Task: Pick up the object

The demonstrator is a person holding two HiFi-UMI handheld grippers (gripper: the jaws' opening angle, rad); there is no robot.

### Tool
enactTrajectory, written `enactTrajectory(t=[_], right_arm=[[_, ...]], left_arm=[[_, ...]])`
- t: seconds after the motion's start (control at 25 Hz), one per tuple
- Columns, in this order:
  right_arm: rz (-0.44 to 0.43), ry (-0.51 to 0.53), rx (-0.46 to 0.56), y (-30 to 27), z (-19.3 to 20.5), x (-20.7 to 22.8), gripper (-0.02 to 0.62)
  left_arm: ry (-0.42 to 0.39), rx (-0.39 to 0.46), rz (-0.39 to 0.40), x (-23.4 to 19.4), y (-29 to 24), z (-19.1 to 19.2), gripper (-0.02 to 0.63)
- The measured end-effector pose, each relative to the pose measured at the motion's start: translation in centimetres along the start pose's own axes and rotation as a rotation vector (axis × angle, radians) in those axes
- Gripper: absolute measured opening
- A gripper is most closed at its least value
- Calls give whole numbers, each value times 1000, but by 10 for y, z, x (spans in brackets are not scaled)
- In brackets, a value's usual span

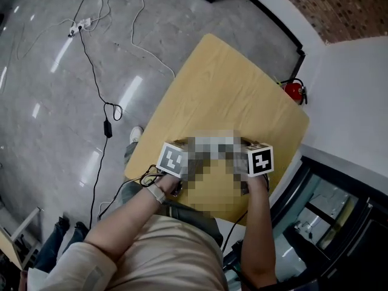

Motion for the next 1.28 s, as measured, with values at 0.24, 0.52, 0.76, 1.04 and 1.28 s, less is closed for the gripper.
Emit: enactTrajectory(t=[0.24,0.52,0.76,1.04,1.28], right_arm=[[19,-108,21,-33,-17,-90,258],[95,-367,82,-52,-11,-162,258],[86,-415,52,-60,-10,-159,279],[-113,-464,74,-64,4,-131,319],[-73,-459,142,-62,10,-135,321]], left_arm=[[-93,-202,-12,-63,66,-2,285],[-334,-488,-14,-99,98,-18,291],[-463,-651,-70,-81,88,-14,307],[-470,-652,-162,-76,79,-11,311],[-509,-587,-145,-74,76,-15,310]])
Point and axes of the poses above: the fingertips, and each gripper's own axes: y backward along the fingers, x to its right, z out of its underside, the point moved 9 cm from there along y, backward along the fingers, and after that the axes turned 4 degrees about y, right-handed, at the moved point
